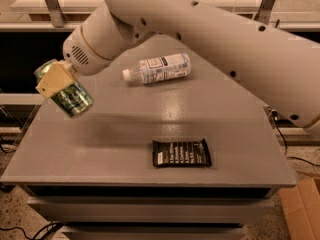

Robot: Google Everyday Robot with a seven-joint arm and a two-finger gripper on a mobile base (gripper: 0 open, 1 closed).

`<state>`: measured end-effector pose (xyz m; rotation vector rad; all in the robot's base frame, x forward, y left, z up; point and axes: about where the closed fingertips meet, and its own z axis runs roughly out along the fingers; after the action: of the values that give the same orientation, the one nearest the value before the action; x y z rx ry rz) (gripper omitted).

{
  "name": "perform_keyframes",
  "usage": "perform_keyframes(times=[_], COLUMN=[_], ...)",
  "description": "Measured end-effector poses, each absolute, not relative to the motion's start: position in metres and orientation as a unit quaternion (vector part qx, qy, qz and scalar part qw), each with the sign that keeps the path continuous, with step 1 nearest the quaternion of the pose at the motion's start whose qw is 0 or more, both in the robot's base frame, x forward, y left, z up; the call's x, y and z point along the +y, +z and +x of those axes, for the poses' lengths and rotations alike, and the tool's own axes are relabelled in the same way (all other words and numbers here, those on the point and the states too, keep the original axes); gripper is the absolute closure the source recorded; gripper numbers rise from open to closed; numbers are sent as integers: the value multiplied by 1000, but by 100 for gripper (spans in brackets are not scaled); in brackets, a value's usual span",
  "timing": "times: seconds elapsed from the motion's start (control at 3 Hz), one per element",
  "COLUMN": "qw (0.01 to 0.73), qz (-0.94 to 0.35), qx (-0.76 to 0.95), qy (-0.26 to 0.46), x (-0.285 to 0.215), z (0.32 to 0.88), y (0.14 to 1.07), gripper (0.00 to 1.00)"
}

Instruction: Place green can upright

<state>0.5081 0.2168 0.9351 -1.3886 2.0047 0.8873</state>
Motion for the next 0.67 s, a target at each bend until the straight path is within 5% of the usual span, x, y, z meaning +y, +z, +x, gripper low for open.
perform_keyframes(times=[0.67], qw=[314], qz=[-551], qx=[647], qy=[422], x=[222], z=[503], y=[913], gripper=[100])
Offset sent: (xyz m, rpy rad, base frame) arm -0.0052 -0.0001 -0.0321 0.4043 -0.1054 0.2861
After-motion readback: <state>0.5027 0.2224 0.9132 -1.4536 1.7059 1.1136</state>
